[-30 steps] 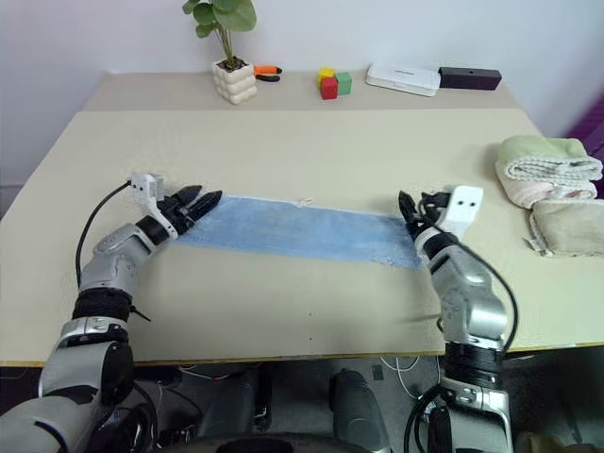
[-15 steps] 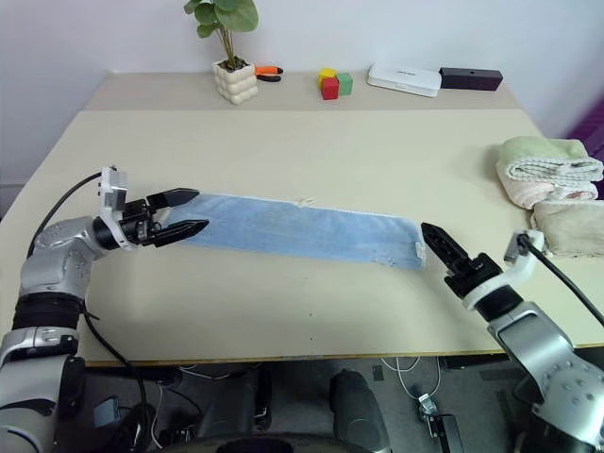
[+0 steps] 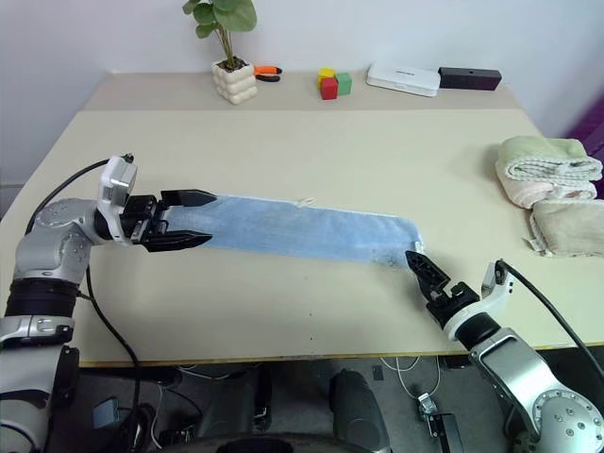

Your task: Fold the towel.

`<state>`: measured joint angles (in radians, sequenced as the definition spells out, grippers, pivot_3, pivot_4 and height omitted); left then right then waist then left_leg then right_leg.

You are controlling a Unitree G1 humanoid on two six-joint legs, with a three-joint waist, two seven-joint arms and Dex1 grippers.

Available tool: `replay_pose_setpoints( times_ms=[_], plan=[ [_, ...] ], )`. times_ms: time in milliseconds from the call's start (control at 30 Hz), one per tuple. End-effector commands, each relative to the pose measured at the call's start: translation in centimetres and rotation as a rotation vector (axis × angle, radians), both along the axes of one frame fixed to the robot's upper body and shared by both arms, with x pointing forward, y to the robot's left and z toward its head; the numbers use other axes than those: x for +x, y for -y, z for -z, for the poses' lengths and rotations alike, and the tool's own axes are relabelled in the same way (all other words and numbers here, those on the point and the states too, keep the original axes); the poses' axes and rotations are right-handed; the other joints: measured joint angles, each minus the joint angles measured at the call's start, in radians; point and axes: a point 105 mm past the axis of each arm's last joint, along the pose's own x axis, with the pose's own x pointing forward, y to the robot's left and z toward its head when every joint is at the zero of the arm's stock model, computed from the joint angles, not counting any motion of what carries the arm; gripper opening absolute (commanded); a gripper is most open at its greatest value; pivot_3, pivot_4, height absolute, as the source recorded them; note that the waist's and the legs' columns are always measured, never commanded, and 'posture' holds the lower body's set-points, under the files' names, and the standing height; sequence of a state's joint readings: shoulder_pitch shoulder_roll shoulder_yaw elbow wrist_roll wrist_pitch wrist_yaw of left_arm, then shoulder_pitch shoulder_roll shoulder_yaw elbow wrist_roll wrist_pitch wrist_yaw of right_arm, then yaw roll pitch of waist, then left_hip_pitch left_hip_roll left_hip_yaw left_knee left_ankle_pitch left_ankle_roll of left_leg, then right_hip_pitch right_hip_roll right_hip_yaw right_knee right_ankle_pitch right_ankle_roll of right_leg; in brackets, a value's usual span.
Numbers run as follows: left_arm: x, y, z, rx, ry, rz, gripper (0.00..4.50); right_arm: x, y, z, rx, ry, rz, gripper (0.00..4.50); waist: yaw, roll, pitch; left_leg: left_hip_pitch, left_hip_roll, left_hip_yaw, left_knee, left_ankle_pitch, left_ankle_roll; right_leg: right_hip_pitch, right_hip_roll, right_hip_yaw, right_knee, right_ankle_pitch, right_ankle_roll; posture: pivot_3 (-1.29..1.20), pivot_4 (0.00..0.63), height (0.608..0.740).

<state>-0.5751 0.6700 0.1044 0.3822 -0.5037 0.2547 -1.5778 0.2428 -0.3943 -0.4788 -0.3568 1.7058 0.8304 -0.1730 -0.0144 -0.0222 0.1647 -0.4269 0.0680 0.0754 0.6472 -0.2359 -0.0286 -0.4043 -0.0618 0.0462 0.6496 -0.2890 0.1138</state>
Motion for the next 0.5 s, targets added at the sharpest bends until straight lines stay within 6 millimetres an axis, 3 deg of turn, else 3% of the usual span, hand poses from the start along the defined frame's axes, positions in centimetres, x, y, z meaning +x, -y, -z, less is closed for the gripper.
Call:
replay_pose_setpoints(
  times_ms=[33, 267, 500],
  plan=[
    [-0.4, -0.1, -1.1, -0.008, 0.047, -0.003, 4.5, 0.3, 0.2, 0.5, -0.025, -0.017, 0.019, 4.47, 0.0, 0.0, 0.0, 0.0, 0.0, 0.0, 0.0, 0.0, 0.0, 0.0, 0.0, 0.0, 0.0, 0.0, 0.0, 0.0, 0.15, 0.735],
    [-0.7, -0.3, -0.8, -0.005, 0.051, -0.031, 4.5, 2.2, 0.9, 1.0, -0.05, -0.031, 0.082, 4.47, 0.0, -0.001, 0.0, 0.0, 0.0, 0.0, 0.001, 0.0, 0.0, 0.001, 0.0, 0.0, 0.0, 0.0, -0.001, 0.0, 0.15, 0.735],
    [-1.0, -0.5, -0.6, -0.004, 0.062, -0.064, 4.5, 4.2, 0.3, 2.4, -0.044, -0.07, 0.108, 4.47, -0.001, -0.006, -0.003, 0.001, 0.0, 0.0, 0.001, 0.0, 0.0, 0.001, 0.0, 0.0, 0.0, 0.0, 0.0, 0.0, 0.15, 0.735]
  ],
)
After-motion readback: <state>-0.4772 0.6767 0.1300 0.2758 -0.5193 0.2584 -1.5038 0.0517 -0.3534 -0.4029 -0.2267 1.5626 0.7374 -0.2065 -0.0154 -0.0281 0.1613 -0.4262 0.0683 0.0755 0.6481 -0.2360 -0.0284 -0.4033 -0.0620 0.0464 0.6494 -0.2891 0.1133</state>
